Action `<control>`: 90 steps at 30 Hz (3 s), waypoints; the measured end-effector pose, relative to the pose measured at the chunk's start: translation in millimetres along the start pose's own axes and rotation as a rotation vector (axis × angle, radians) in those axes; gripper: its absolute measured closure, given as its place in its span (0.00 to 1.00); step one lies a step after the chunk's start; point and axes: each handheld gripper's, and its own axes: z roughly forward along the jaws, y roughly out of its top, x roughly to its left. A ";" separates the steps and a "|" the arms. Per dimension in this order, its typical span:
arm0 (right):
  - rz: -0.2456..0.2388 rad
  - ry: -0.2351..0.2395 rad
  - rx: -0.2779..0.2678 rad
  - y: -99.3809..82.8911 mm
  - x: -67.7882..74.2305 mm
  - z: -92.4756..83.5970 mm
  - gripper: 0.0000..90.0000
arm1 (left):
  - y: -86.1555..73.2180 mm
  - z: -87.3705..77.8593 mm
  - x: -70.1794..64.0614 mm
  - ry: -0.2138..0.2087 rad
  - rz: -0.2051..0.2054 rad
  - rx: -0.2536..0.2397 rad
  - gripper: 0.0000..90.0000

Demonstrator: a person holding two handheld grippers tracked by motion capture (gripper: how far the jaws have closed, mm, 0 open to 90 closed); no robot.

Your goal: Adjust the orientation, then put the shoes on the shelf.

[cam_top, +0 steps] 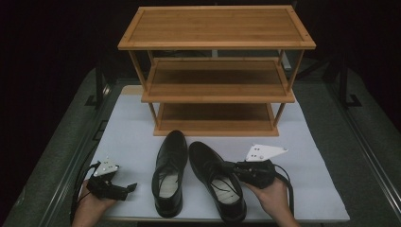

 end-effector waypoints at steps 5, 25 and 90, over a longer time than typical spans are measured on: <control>0.001 -0.025 -0.015 4.6 -5.3 3.5 0.99 | -0.1 0.0 -0.2 0.000 -0.002 0.000 0.00; 0.046 -0.049 -0.058 10.0 -33.1 28.5 0.98 | -0.1 0.0 -0.1 0.000 -0.002 0.000 0.00; 0.084 0.000 0.067 21.8 -47.1 23.3 0.51 | 113.1 -17.9 -51.7 -0.277 0.099 -0.209 0.44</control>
